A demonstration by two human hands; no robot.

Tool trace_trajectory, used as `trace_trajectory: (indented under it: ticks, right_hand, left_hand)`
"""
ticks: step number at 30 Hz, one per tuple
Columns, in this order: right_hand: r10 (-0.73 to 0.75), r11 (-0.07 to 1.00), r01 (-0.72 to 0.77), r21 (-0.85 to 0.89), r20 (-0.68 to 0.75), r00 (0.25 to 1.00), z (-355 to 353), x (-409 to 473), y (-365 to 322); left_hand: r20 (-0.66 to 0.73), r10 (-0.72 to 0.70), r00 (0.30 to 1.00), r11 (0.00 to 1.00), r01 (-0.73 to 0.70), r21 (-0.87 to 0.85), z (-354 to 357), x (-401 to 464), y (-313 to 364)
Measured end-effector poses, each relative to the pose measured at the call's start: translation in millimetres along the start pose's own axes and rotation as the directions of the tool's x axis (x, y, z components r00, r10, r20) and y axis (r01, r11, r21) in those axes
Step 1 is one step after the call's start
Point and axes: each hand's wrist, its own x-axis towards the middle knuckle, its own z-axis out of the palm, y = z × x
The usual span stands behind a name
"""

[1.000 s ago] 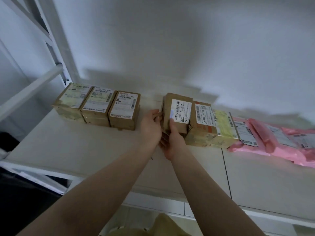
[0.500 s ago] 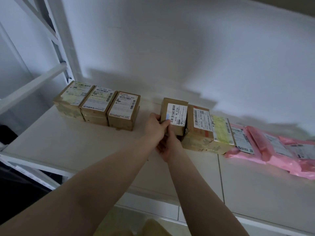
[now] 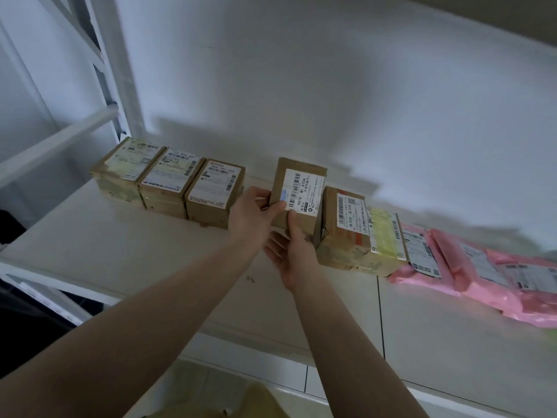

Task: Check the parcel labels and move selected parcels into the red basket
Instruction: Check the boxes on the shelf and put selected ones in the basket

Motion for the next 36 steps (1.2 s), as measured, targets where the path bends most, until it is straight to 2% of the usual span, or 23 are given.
trace_trajectory:
  ticks: [6, 11, 14, 18, 22, 24, 30, 36]
  right_hand:
    - [-0.076, 0.992, 0.066, 0.105, 0.095, 0.993, -2.2, -25.7, -29.1]
    - [-0.107, 0.993, 0.096, 0.064, 0.202, 0.973, -4.4, -40.2, -40.8]
    - [-0.091, 0.996, 0.093, 0.003, 0.247, 0.965, -1.6, -48.1, -39.5]
    - [-0.111, 0.992, 0.126, -0.031, 0.292, 0.95, 4.0, -62.3, -29.0]
    - [-0.172, 0.985, 0.171, 0.027, 0.276, 0.946, 16.2, -79.2, -9.5]
    - [-0.187, 0.982, 0.173, 0.076, 0.27, 0.944, 21.8, -87.5, -2.3]
    - [-0.2, 0.977, 0.172, 0.128, 0.259, 0.945, 23.4, -96.9, 2.4]
    - [-0.208, 0.977, 0.187, 0.101, 0.269, 0.941, 24.8, -101.2, -1.0]
  left_hand:
    - [0.047, 0.116, 0.992, 0.992, -0.118, 0.043, -44.0, 8.3, 33.8]
    - [0.129, 0.165, 0.978, 0.986, -0.164, -0.02, -67.4, 14.9, 50.0]
    - [0.226, 0.215, 0.95, 0.976, -0.215, -0.026, -78.7, 18.5, 62.0]
    - [0.373, 0.254, 0.893, 0.963, -0.27, -0.01, -90.0, 19.1, 80.1]
    - [0.57, 0.271, 0.776, 0.945, -0.327, -0.003, -100.5, 16.2, 101.0]
    - [0.625, 0.269, 0.732, 0.946, -0.321, -0.032, -103.2, 14.6, 106.9]
    - [0.676, 0.289, 0.678, 0.95, -0.292, -0.112, -106.1, 8.9, 117.8]
    - [0.67, 0.314, 0.673, 0.939, -0.324, -0.115, -106.8, 7.7, 119.9]
